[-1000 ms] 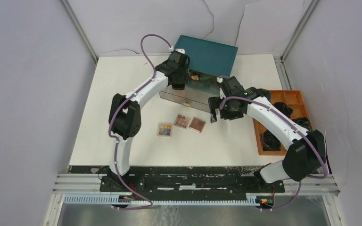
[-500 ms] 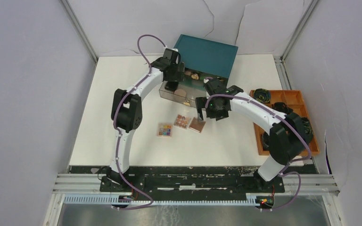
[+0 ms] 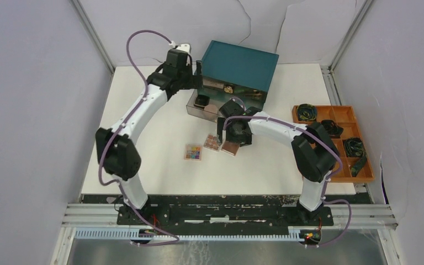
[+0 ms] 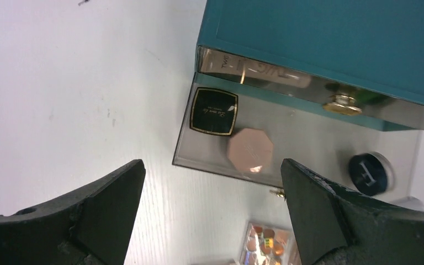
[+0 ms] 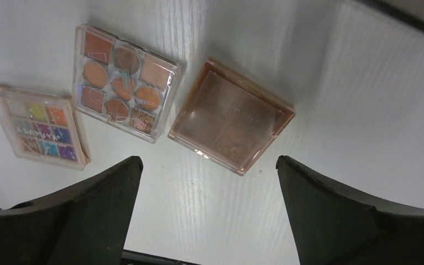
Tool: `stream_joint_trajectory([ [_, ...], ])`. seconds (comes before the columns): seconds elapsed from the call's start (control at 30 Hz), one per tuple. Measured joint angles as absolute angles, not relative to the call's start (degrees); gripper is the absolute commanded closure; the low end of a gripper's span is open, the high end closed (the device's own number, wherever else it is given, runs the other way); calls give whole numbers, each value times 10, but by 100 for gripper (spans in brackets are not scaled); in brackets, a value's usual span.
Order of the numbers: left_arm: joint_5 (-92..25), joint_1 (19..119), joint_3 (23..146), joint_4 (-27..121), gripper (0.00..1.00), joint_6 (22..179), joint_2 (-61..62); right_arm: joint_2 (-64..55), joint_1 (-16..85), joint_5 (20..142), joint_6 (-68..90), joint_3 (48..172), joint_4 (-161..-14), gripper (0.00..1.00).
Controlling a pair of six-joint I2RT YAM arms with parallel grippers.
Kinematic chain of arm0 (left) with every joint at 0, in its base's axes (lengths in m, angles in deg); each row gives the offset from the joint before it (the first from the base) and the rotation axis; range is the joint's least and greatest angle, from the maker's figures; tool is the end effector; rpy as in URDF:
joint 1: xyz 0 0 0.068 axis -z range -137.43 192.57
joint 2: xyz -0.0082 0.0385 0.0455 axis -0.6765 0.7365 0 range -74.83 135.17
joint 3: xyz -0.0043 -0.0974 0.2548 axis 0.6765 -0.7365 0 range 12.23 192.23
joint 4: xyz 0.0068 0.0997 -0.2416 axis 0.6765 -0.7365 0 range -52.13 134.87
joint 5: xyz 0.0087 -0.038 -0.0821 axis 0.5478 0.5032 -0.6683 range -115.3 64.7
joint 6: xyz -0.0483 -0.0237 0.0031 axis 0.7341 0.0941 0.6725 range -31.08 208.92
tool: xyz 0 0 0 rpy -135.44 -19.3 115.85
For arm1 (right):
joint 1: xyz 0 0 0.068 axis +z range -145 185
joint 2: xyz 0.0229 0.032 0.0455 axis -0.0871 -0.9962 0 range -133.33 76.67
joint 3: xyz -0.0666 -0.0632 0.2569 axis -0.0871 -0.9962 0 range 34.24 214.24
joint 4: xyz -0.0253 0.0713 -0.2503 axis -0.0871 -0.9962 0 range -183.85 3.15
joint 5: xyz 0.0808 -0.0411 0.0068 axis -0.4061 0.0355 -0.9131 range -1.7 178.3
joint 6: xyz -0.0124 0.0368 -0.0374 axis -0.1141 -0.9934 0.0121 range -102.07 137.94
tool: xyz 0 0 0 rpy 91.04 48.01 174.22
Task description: Organize the makeup
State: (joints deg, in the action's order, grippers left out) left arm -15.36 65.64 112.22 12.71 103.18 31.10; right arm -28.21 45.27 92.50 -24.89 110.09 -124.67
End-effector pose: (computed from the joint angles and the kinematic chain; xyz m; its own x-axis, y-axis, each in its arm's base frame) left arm 0.3964 -0.1621 0.3344 -0.6147 -0.0020 -0.7887 0.1131 0.9894 -0.0907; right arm 0.2872 0.2400 0.2015 -0.9378 0.0940 -0.3342 0.0202 0.9758 0.2178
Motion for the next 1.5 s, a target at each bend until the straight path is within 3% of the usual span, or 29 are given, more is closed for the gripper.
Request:
stream_joint_trajectory([
  [0.23,-181,656,984,149,0,1032,146,-317,491,993,-348,1102,-1269,0],
  [0.43,-203,656,844,144,2,1033,91,-320,495,1040,-409,1102,-1283,0],
  [0.93,-215,656,799,138,2,1033,14,-369,499,1096,-459,1127,-1274,1],
  [1.03,-216,656,791,138,3,1033,12,-373,500,1101,-459,1131,-1278,11],
  [1.17,-224,656,783,138,3,1033,12,-375,500,1109,-460,1132,-1283,60],
  [1.2,-227,656,779,138,3,1033,11,-375,500,1110,-466,1132,-1284,67],
  [1.27,-230,656,772,137,4,1033,9,-375,500,1111,-465,1131,-1284,72],
  [1.5,-248,656,711,136,6,1044,-36,-368,499,1108,-449,1126,-1278,72],
])
